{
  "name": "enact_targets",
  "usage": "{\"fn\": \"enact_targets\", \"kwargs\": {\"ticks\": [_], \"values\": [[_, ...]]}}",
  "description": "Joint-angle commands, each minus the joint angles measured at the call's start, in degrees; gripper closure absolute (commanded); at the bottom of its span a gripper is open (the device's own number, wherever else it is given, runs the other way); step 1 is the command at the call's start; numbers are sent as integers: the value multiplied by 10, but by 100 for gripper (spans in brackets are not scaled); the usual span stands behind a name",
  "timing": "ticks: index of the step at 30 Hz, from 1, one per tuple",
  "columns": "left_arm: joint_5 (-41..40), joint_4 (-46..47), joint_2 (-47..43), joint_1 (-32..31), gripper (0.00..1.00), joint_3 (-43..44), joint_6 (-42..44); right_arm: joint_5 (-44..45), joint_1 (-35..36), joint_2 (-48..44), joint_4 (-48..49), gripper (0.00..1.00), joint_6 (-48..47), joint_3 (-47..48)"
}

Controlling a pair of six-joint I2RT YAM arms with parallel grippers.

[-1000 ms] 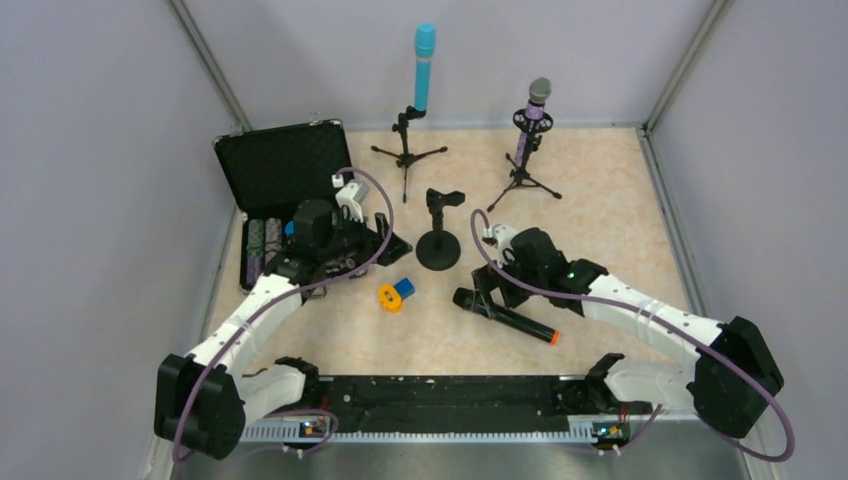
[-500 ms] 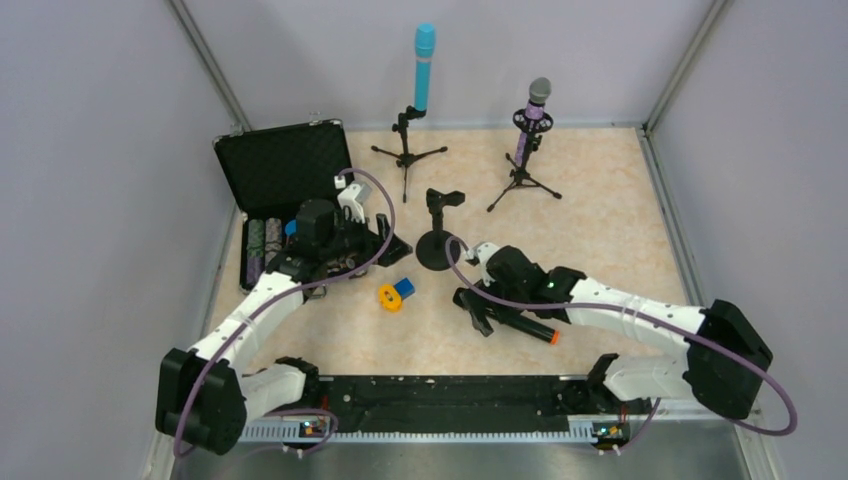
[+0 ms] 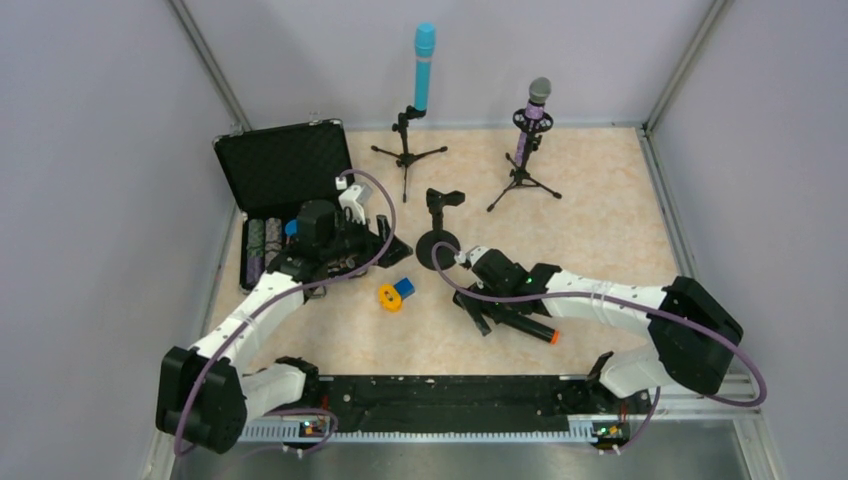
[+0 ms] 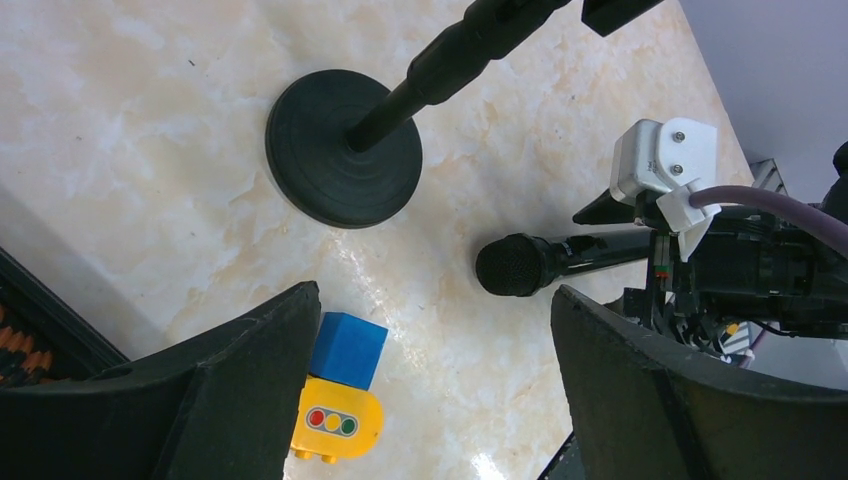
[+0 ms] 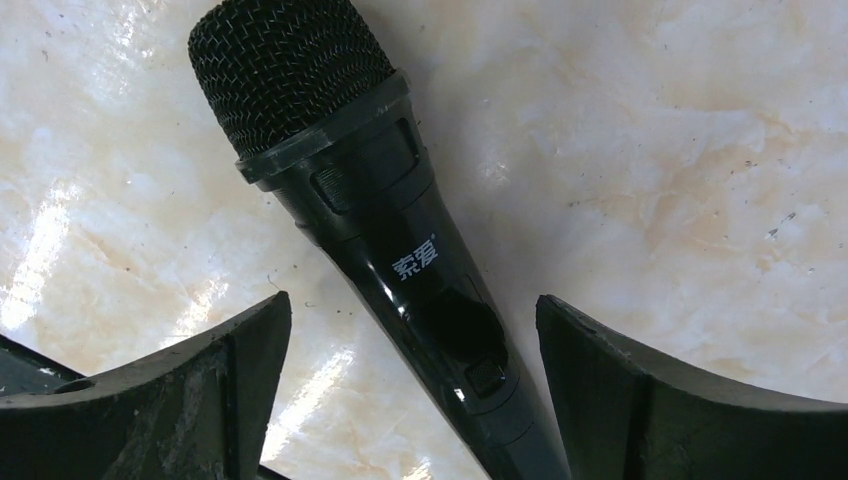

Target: Attach the microphones to the stand

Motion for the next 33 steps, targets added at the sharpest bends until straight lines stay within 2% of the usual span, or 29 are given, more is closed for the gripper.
{"fn": "enact_targets", "kwargs": {"ticks": [1,11,18,27,30,33], "values": [[25,34,17,3,11,5,-6,1,7,6,12,12,11,27],[12,37,-14,3,12,-30,-13,-36,7,45,34,28,9,41],[28,122,-15,2,13,-42,-57,-33,7,32,43,37,23,35],[19,147,-60,3,14,-70,-69,0,-2,47,65,54,88,30],[20,168,-57,2,14,-80,-76,-12,-32,30,72,70,120,11],[32,172,-43,2,14,-73,-80,-45,-79,-2,89,75,146,-15]]}}
